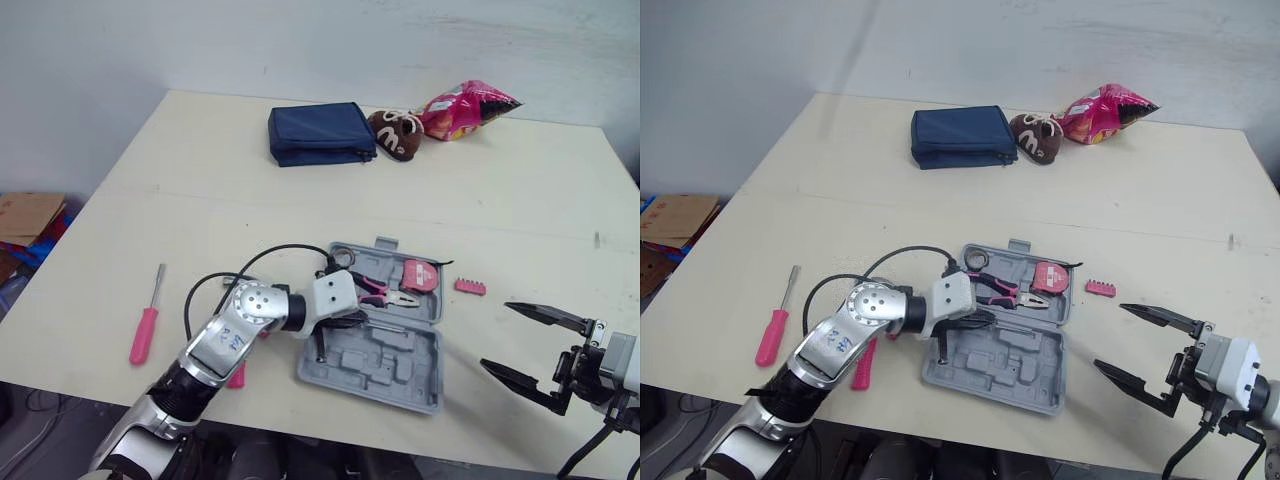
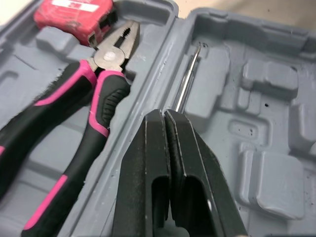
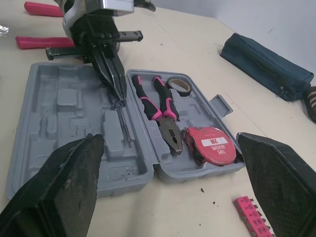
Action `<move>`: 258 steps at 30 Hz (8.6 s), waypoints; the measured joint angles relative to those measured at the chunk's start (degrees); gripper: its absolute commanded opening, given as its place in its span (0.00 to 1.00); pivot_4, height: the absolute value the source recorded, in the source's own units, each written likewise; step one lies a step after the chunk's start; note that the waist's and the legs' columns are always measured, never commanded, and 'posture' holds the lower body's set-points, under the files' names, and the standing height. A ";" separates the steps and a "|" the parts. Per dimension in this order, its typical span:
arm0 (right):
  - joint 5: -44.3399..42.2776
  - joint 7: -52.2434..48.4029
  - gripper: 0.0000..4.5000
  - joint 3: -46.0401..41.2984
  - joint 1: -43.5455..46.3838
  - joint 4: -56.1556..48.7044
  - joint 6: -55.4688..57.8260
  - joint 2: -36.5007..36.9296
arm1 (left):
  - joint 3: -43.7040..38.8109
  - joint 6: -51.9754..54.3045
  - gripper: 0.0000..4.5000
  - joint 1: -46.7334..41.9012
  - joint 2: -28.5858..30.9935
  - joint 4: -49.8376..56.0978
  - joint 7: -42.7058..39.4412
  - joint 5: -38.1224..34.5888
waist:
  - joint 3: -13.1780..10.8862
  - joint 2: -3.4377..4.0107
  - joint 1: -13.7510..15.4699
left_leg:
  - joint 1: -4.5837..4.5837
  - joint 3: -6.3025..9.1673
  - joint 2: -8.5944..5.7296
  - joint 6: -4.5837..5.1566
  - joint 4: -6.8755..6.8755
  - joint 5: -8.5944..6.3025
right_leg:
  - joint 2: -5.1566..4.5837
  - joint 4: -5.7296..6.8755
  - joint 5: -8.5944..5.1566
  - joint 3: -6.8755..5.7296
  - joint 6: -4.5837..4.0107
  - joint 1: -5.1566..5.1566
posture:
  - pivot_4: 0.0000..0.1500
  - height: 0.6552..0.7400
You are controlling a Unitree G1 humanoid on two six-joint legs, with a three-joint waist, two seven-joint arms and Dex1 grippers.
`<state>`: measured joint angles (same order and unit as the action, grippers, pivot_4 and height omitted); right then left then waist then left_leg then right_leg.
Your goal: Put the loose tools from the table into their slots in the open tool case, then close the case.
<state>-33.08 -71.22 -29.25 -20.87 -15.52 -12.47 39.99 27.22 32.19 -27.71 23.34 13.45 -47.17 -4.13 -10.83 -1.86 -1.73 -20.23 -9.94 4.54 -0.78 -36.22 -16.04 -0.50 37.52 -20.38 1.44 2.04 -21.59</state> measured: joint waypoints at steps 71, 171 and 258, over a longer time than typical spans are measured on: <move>2.70 -14.41 1.00 -7.19 16.08 53.79 -22.52 10.75 | -81.21 -34.02 0.99 49.74 25.71 -34.75 -7.02 -19.93 | 0.71 -0.11 -2.92 | 0.10 0.30 0.10 -0.26 0.71 -0.96 | -0.33 -0.50 -0.61 -0.73 -0.78 0.00 | 1.00 1.00; -5.35 0.80 1.00 1.56 1.42 -8.26 12.27 5.56 | 1.98 2.18 0.12 -9.70 16.56 11.01 -16.11 -12.24 | 0.08 0.15 0.09 | -0.44 1.30 -0.05 -0.60 0.27 0.07 | 0.11 -0.05 -0.70 -1.01 -0.45 -0.05 | 1.00 1.00; -0.40 0.15 1.00 -0.47 -16.33 -4.86 -7.03 -5.48 | 1.01 -13.36 0.01 -1.25 -1.72 -9.03 -13.41 -1.05 | 0.15 0.19 0.11 | -0.13 1.36 -0.10 -0.33 0.10 0.01 | 0.02 0.37 -0.66 -1.03 -0.49 0.18 | 1.00 1.00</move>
<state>-33.48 -71.07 -29.73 -37.19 -20.38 -19.50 34.50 28.23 18.82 -28.96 21.62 4.42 -60.58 -5.19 -10.68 -1.67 -1.62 -20.36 -8.58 4.44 -1.11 -36.12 -16.02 -0.48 37.89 -21.04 0.40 1.54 -21.41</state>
